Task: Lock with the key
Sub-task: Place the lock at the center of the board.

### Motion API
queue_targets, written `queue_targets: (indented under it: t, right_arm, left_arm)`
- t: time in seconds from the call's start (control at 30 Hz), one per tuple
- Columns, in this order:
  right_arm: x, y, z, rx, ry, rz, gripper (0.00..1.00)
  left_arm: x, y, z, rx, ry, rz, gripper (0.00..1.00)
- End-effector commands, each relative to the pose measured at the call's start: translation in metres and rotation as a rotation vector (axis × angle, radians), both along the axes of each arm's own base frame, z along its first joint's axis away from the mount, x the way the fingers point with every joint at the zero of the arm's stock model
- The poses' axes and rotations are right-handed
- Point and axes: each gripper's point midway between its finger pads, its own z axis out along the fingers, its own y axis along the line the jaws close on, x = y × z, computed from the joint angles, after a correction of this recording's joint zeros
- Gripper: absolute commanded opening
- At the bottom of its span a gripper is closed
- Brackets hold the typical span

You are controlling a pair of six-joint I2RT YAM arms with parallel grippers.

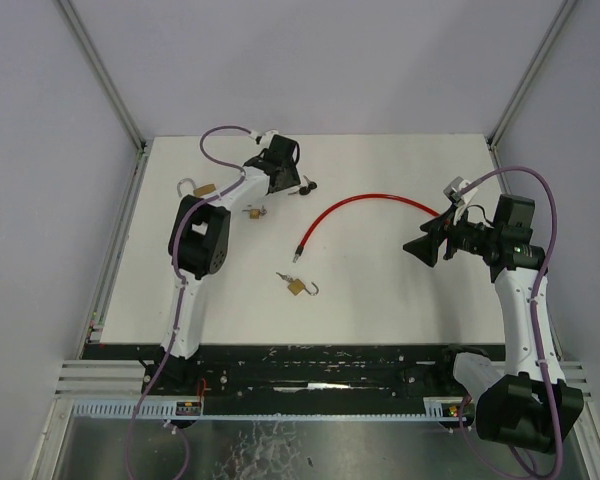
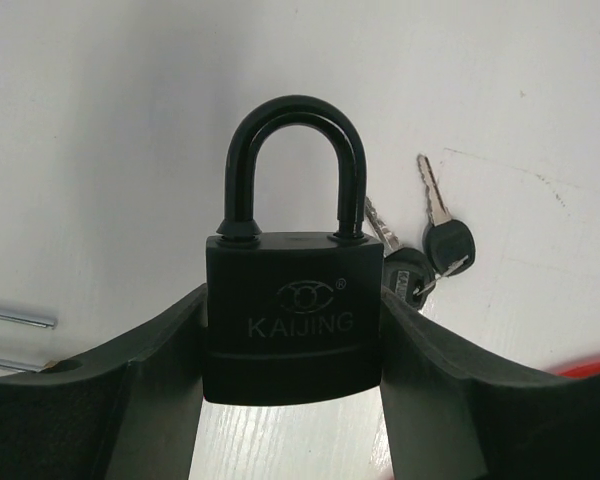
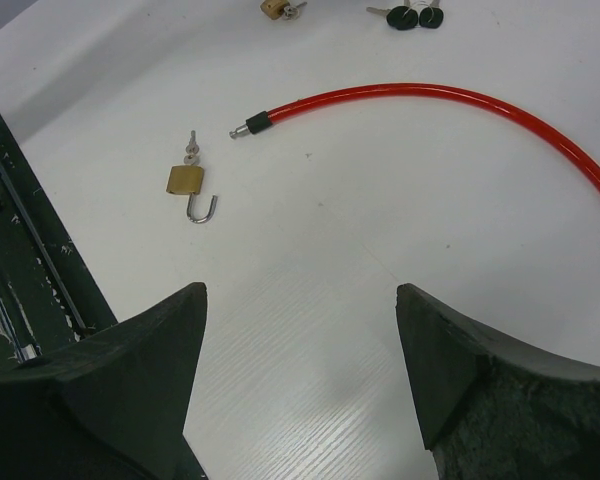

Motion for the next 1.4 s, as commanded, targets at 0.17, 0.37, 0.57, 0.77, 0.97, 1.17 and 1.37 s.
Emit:
queue_targets:
  t: [0.17, 0.37, 0.57, 0.77, 0.97, 1.17, 1.37]
  right_arm:
    - [0.003, 0.0, 0.009, 0.001, -0.044, 0.003, 0.82]
    - [0.002, 0.0, 0.009, 0.0, -0.047, 0.005, 0.82]
    - [0.002, 0.0, 0.009, 0.002, -0.046, 0.007, 0.83]
    - [0.002, 0.0, 0.009, 0.003, -0.044, 0.006, 0.83]
    - [0.002, 0.0, 0.009, 0.003, -0.045, 0.007, 0.83]
    - [0.002, 0.001, 0.009, 0.004, -0.045, 0.009, 0.83]
    - [0.002, 0.0, 0.009, 0.004, -0.044, 0.008, 0.83]
  left_arm:
    - [0.018, -0.002, 0.006, -0.164, 0.011, 0.058, 0.14]
    - [0.016, -0.008, 0.001, -0.208, 0.036, 0.036, 0.18]
    - [0.016, -0.009, 0.0, -0.223, 0.045, 0.032, 0.28]
    - [0.016, -0.011, -0.001, -0.234, 0.052, 0.022, 0.34]
    - [0.015, -0.016, -0.002, -0.256, 0.06, 0.005, 0.39]
    - [0.015, -0.018, -0.002, -0.265, 0.062, -0.003, 0.44]
    - [0.016, -0.018, -0.001, -0.272, 0.063, -0.009, 0.52]
